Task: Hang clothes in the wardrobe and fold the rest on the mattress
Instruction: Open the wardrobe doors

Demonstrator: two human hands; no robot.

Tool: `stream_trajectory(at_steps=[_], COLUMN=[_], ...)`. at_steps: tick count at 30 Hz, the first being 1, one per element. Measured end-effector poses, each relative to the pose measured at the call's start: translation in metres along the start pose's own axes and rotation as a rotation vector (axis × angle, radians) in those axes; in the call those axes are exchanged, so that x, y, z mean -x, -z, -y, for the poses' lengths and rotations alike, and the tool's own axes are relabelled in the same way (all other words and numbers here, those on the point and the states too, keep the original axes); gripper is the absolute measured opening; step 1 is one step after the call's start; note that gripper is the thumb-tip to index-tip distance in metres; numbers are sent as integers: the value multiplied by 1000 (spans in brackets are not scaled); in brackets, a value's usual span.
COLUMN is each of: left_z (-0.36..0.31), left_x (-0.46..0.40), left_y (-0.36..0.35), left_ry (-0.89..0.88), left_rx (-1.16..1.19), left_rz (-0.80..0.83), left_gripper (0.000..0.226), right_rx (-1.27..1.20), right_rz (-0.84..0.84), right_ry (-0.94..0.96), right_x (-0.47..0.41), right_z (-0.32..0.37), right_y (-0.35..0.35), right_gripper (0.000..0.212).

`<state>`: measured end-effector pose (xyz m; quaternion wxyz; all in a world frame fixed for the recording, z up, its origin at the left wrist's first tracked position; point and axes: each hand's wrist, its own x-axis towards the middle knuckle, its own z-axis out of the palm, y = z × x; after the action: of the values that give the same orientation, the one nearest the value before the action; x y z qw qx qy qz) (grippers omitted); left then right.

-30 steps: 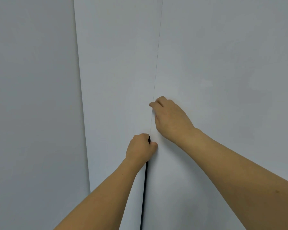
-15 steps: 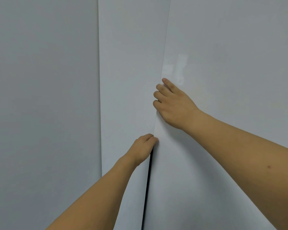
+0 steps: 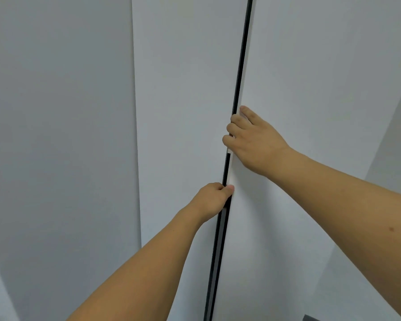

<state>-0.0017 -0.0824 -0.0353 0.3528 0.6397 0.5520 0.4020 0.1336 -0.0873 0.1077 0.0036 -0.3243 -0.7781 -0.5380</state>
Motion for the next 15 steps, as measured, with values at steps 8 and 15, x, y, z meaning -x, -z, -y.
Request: stream_trajectory(at_steps=[8,15], left_z=[-17,-46], left_x=[61,120], left_y=[-24,-68], left_ry=[-50,-154], left_rx=[-24,-133], left_rz=[28,49], left_gripper=[48,56], right_rx=[-3,33], right_rz=[15,-11], right_ry=[-1,14], right_x=[56,141], right_z=[-2,-19], right_y=[51,91], right_gripper=[33,40])
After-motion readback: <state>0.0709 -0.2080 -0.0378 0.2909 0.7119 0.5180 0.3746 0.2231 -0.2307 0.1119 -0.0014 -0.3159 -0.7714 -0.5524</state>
